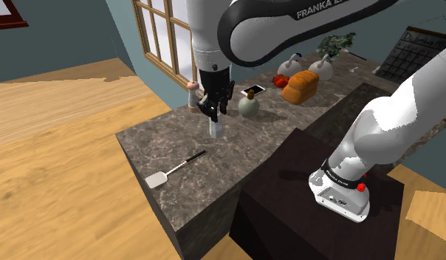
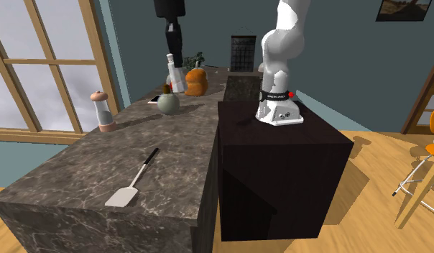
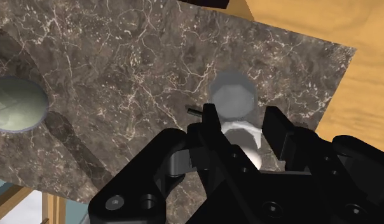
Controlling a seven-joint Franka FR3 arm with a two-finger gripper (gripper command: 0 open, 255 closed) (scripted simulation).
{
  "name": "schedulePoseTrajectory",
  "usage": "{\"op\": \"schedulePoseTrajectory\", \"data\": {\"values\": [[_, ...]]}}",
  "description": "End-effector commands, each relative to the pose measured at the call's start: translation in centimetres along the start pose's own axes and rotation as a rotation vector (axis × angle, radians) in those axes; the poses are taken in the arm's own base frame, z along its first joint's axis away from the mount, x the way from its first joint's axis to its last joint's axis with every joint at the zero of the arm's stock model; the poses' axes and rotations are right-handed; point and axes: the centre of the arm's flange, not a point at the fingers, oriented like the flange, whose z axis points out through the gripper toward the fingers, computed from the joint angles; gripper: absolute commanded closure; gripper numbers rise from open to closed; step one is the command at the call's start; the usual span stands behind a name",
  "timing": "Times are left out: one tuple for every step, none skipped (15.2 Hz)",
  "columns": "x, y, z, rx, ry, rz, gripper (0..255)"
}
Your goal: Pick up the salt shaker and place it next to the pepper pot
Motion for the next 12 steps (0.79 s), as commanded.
{"op": "schedulePoseTrajectory", "data": {"values": [[1.5, 2.1, 0.3, 0.000, 0.000, -0.001, 255], [2.3, 3.1, 0.3, 0.000, 0.000, -0.001, 255], [3.2, 4.2, 0.4, 0.000, 0.000, -0.001, 255], [4.0, 5.2, 0.5, 0.000, 0.000, -0.001, 255], [4.8, 6.2, 0.6, 0.000, 0.000, -0.001, 255], [5.6, 7.3, 0.7, 0.000, 0.000, -0.001, 255], [6.4, 8.3, 0.7, 0.000, 0.000, -0.001, 255], [7.3, 9.3, 0.8, 0.000, 0.000, -0.001, 255], [8.1, 10.4, 0.9, 0.000, 0.000, -0.001, 255], [8.9, 11.4, 1.0, 0.000, 0.000, -0.001, 255], [9.7, 12.4, 1.1, 0.000, 0.000, -0.001, 255], [10.5, 13.5, 1.1, 0.000, 0.000, -0.001, 255]]}}
